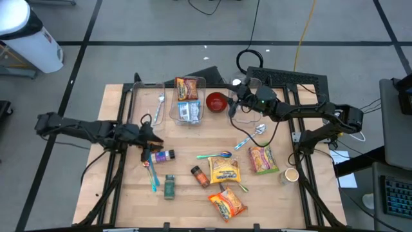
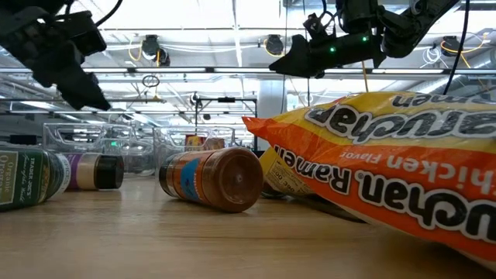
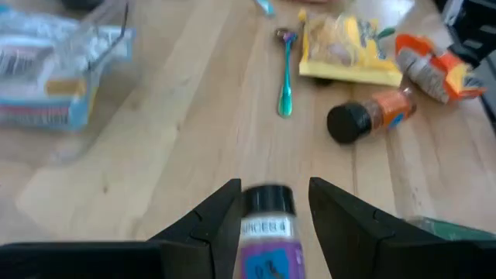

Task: Pick & Place Food Item
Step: Put the purple seasoning bottle into the right transparent bin

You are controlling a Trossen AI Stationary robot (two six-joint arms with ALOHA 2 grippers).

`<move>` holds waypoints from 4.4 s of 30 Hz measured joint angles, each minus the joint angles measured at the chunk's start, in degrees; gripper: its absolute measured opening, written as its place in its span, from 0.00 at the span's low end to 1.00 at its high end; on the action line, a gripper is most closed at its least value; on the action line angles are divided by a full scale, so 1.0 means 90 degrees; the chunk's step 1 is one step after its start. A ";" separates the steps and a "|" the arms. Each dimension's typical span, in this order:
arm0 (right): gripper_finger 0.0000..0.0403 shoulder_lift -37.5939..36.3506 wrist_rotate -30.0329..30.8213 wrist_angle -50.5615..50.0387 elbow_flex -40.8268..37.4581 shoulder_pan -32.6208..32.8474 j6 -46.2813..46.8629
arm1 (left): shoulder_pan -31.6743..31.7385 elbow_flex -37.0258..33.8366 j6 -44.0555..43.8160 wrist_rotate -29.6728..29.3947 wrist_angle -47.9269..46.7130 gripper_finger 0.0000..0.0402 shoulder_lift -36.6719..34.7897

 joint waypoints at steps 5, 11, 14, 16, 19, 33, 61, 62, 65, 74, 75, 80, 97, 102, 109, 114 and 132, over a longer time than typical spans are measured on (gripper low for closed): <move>0.46 0.0000 -0.0264 -0.0070 0.0000 0.0001 0.0000 | -0.0490 0.0263 -0.0565 -0.0652 -0.0947 0.39 0.0003; 0.46 0.0000 -0.0266 -0.0077 0.0000 0.0001 -0.0002 | -0.0774 0.0933 -0.1128 -0.0950 -0.1934 0.39 0.0053; 0.46 0.0000 -0.0294 -0.0077 0.0000 0.0001 -0.0035 | -0.0872 0.1060 -0.1032 -0.0901 -0.1913 0.39 0.0141; 0.46 0.0000 -0.0589 -0.0071 0.0000 -0.0002 -0.0165 | -0.0917 0.1061 -0.0888 -0.0824 -0.1940 0.39 0.0195; 0.46 0.0000 -0.1334 -0.0007 0.0000 -0.0001 -0.0351 | -0.0935 0.1012 -0.0713 -0.0702 -0.1910 0.39 0.0276; 0.46 0.0000 -0.2267 0.0183 0.0000 0.0005 -0.0277 | -0.0932 0.0947 -0.1469 -0.0666 -0.1794 0.39 0.1022; 0.46 0.0000 -0.2270 -0.0502 0.0000 0.0456 -0.0962 | -0.0932 0.0945 -0.1637 0.0128 -0.1135 0.78 0.3378; 0.46 0.0000 -0.2270 -0.0502 0.0000 0.0456 -0.0962 | -0.0932 0.0945 -0.1597 0.0120 -0.1133 0.78 0.3463; 0.46 0.0000 -0.2270 -0.0513 0.0000 0.0456 -0.0957 | -0.0932 0.0945 -0.1587 0.0118 -0.1133 0.78 0.3732; 0.46 0.0000 -0.2265 -0.0672 0.0000 0.0456 -0.0959 | -0.0932 0.0945 -0.1329 0.0118 -0.1128 0.79 0.4409; 0.46 0.0000 -0.2263 -0.0675 0.0000 0.0456 -0.0959 | -0.0932 0.0945 -0.1312 0.0114 -0.1124 0.78 0.4458; 0.46 0.0000 -0.2262 -0.0694 0.0000 0.0456 -0.0953 | -0.0932 0.0963 -0.1216 0.0088 -0.1114 0.72 0.4583; 0.46 -0.0002 -0.2252 0.0537 -0.0568 0.0453 -0.0949 | -0.0918 0.1043 -0.1192 0.0168 -0.1140 0.52 0.4261; 0.46 -0.0002 -0.2250 0.0720 -0.0568 0.0453 -0.0852 | -0.0913 0.1448 -0.0855 0.0183 -0.1114 0.52 0.3981; 0.46 -0.0002 -0.2252 0.0901 -0.0571 0.0456 -0.0832 | -0.0906 0.2057 -0.0148 -0.0505 -0.1028 0.51 0.3444; 0.46 -0.0002 -0.2281 0.1057 -0.0571 0.0585 -0.0515 | -0.0630 0.2212 0.0425 -0.0992 -0.0877 0.52 0.3217; 0.50 -0.0002 -0.2745 0.0936 -0.0447 0.1080 -0.0340 | 0.0919 0.2217 0.2428 -0.0638 0.0570 0.52 0.3260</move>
